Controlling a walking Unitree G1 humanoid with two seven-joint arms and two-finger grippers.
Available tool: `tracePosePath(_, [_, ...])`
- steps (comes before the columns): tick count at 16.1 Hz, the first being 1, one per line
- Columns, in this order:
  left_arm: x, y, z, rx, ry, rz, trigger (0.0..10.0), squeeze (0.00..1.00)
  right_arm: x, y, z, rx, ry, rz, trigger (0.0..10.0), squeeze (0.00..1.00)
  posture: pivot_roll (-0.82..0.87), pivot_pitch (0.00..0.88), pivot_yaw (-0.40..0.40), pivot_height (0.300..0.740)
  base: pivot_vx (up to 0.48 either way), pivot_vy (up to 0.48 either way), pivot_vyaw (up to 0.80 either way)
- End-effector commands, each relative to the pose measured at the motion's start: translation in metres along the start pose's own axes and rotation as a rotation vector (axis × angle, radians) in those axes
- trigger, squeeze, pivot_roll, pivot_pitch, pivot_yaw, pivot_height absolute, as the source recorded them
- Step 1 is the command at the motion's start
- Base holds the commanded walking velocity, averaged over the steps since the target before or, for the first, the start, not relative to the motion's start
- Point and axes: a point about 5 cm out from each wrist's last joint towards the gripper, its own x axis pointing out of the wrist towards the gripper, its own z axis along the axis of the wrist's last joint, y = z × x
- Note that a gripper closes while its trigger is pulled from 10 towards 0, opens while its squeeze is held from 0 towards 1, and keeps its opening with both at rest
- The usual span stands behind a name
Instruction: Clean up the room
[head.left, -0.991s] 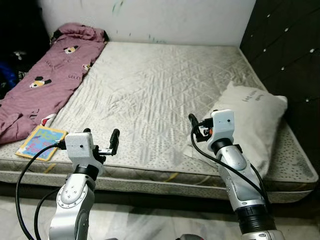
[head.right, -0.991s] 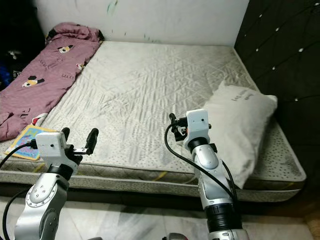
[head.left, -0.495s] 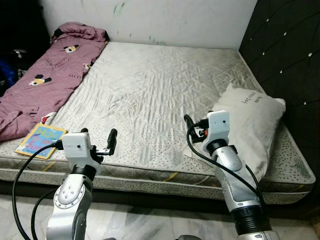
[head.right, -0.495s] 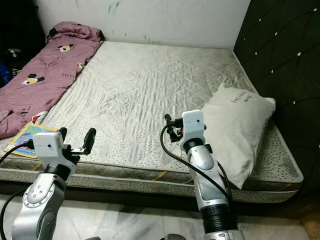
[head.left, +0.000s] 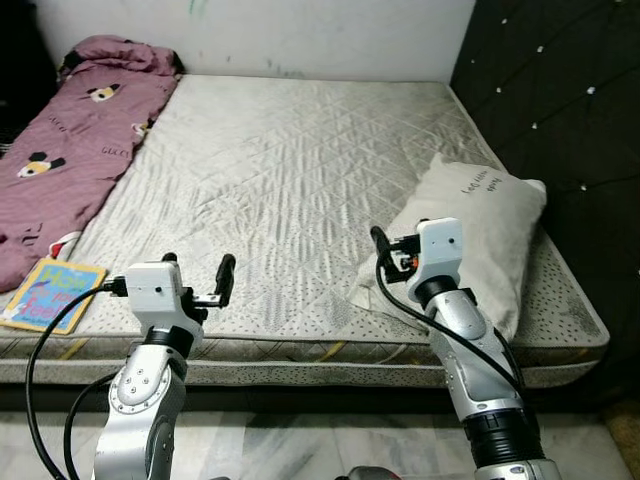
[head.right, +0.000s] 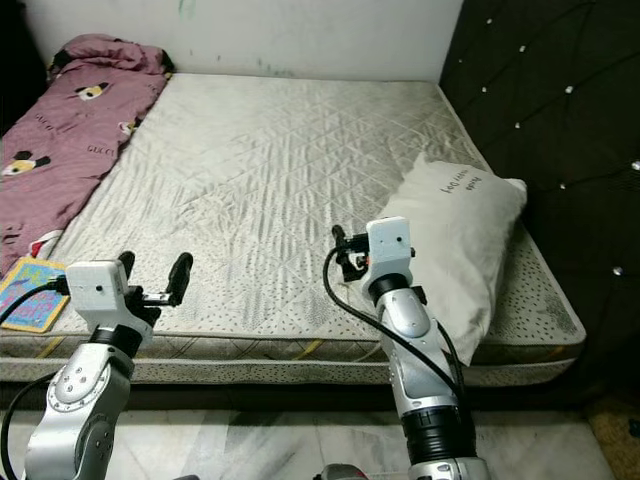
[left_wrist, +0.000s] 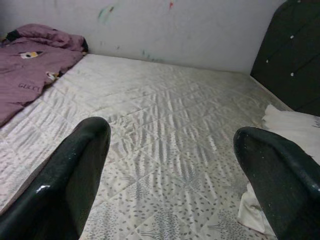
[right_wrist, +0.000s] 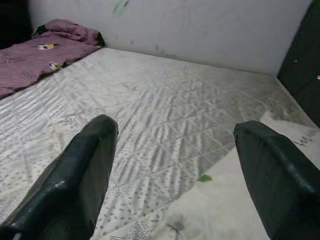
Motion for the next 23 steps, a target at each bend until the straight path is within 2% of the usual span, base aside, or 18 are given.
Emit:
tracePosePath(1, [-0.0001, 0.0019, -0.0009, 0.012, 0.012, 0.009, 10.0, 0.0, 0.0018, -0.001, 0.0057, 0.003, -0.021, -0.002, 10.0, 0.0, -0.08, 0.0, -0.026, 0.74, 0.0, 0.0, 0.0])
tracePosePath(14, [0.0002, 0.0015, -0.001, 0.018, 0.013, 0.016, 10.0, 0.0, 0.0027, -0.002, 0.0046, 0.004, -0.012, -0.012, 10.0, 0.0, -0.07, 0.0, -0.029, 0.74, 0.0, 0.0, -0.06])
tracePosePath(16, [0.0006, 0.004, 0.0007, 0.018, -0.002, 0.043, 10.0, 0.0, 0.0031, -0.0068, 0.0032, 0.023, -0.007, -0.057, 10.0, 0.0, -0.07, 0.0, -0.028, 0.74, 0.0, 0.0, -0.8])
tracePosePath(23, [0.0006, 0.004, 0.0007, 0.018, -0.002, 0.043, 10.0, 0.0, 0.0031, -0.0068, 0.0032, 0.023, -0.007, -0.057, 10.0, 0.0, -0.07, 0.0, -0.028, 0.74, 0.0, 0.0, -0.8])
